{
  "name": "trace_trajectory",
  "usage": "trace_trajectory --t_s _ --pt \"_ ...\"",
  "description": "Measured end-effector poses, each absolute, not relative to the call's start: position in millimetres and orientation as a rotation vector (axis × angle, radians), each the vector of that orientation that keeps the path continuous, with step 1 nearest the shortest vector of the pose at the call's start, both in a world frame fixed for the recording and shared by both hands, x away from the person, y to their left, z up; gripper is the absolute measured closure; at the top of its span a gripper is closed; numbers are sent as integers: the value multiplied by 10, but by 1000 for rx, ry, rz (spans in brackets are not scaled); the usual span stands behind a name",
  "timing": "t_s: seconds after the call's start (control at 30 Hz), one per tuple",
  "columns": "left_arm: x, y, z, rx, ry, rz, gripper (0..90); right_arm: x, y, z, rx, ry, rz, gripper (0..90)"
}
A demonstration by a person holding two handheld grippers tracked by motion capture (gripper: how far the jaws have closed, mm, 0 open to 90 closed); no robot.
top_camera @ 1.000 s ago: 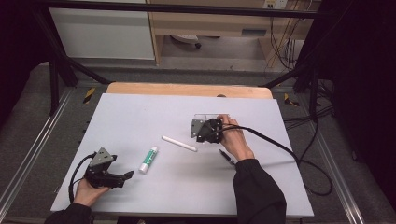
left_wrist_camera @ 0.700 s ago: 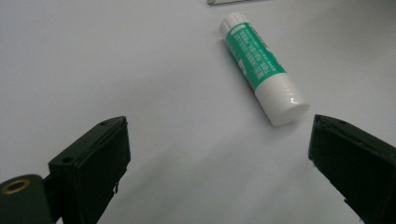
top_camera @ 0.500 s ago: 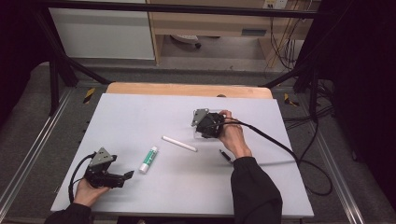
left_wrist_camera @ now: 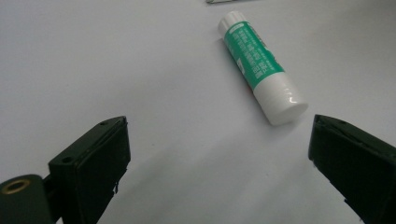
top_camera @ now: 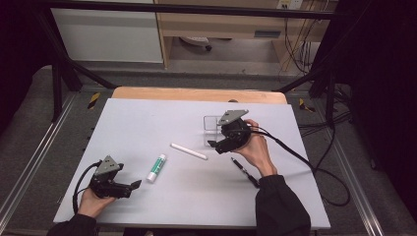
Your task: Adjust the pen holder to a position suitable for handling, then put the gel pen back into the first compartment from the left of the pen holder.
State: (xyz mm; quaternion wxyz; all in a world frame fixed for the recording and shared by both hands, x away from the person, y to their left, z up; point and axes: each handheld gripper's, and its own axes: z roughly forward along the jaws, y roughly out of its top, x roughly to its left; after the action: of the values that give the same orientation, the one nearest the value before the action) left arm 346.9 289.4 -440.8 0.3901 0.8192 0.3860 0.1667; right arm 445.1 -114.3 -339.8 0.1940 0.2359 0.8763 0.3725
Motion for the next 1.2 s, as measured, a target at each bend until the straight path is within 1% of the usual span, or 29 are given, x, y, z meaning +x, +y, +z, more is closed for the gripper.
trace_trajectory --t_s 0.1,0.23,0.4,0.63,0.8,1.2 --pt "3467 2893 -4407 2081 981 424 54 4368 -1227 -3425 694 2441 1073 121" --pt "3468 2894 -4407 2081 980 421 54 4270 -1341 -3496 777 2457 1095 77" --pt "3468 2897 -4406 2079 979 417 54 4197 -1494 -3611 876 2484 1034 18" --pt "3462 2918 -4408 2070 990 418 54 4139 -1669 -3752 982 2488 992 6" --pt "3468 2908 -4415 2078 991 415 54 4115 -1742 -3854 1036 2488 937 16" --pt "3469 2908 -4415 2078 990 415 54 4127 -1762 -4071 1080 2498 831 45"
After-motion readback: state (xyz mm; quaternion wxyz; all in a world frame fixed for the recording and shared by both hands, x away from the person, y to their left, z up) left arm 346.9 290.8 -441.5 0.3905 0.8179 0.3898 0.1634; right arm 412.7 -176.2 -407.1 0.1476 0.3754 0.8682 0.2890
